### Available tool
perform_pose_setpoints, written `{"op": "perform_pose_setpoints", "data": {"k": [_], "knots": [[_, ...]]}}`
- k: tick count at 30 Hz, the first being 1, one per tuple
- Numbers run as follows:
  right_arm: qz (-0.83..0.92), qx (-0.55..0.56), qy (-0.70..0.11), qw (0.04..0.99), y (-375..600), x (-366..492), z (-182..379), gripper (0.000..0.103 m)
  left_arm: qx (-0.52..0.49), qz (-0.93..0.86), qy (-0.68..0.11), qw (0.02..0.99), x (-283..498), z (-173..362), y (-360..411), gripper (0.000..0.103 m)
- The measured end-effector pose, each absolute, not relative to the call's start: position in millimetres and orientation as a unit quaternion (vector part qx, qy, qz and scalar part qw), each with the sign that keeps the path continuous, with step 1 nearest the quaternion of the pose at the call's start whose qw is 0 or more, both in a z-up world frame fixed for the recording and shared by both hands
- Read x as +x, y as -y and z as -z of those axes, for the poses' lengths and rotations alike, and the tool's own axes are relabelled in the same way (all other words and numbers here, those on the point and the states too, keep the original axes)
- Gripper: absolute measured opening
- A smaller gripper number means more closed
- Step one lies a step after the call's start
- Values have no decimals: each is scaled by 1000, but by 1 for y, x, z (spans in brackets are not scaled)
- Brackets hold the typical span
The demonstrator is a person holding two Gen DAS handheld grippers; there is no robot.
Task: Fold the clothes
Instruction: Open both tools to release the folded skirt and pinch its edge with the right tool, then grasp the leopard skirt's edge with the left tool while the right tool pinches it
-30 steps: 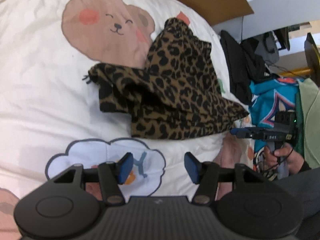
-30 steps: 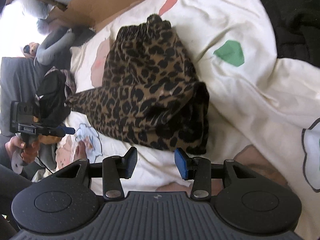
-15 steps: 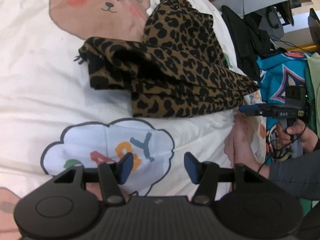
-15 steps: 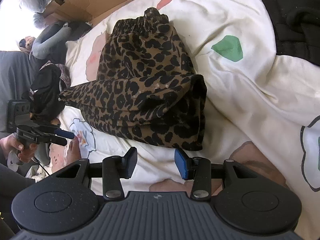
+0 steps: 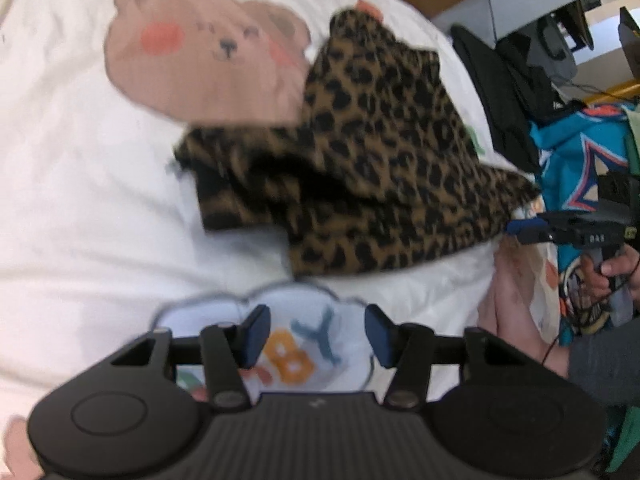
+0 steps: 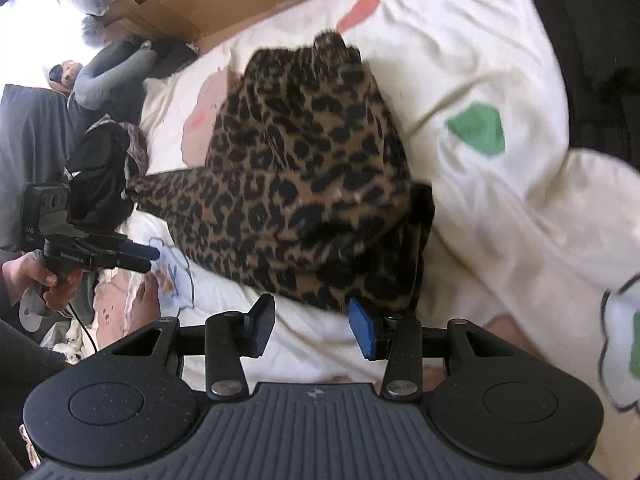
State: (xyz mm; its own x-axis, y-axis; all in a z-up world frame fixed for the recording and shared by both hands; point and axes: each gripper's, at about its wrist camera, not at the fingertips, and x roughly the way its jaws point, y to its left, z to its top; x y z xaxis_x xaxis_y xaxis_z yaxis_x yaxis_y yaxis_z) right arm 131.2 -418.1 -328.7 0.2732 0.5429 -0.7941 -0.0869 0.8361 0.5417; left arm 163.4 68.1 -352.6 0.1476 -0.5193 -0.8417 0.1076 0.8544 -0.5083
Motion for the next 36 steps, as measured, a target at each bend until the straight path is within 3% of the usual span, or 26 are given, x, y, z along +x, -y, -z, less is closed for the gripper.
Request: {"op": "perform_pose_setpoints", "data": {"k": [15,36], "knots": [[-251,170,-555,774,395,154,330,48,-178,255,-576,756,197,348,-58,53],[-167,170,-507,828,425,197,321,48,-176,230,-494,820,248,319,-71,53]]}}
